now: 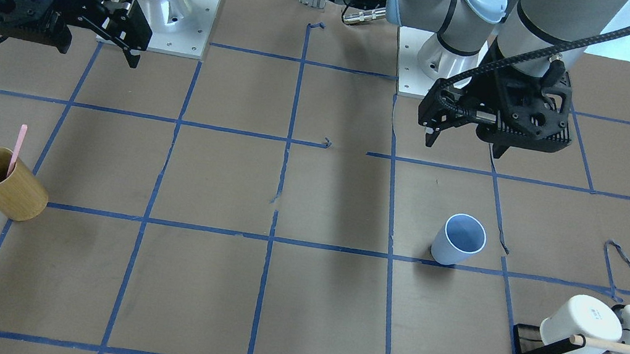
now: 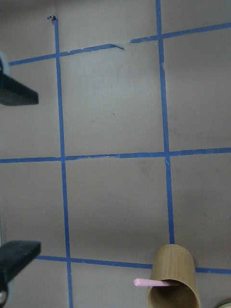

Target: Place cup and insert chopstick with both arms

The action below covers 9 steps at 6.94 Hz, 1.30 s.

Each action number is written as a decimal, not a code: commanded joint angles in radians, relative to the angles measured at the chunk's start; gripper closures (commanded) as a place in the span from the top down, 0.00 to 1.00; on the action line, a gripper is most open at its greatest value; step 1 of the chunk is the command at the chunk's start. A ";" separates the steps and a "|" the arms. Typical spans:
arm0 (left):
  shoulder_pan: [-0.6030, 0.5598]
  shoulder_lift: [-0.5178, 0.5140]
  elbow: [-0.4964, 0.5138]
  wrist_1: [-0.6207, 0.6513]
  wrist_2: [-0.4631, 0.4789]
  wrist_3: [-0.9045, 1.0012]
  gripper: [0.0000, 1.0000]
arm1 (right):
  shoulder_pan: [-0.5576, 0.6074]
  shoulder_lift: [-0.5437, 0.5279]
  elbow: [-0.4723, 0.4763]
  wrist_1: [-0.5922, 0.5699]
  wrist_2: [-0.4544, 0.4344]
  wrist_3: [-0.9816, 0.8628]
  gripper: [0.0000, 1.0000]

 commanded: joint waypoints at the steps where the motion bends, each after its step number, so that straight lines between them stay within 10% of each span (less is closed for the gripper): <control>1: 0.003 -0.009 0.000 0.004 -0.003 0.008 1.00 | 0.000 0.000 0.001 -0.001 -0.001 0.011 1.00; 9: 0.029 0.031 -0.003 0.015 -0.052 0.008 1.00 | 0.000 0.011 0.011 -0.010 0.001 -0.044 1.00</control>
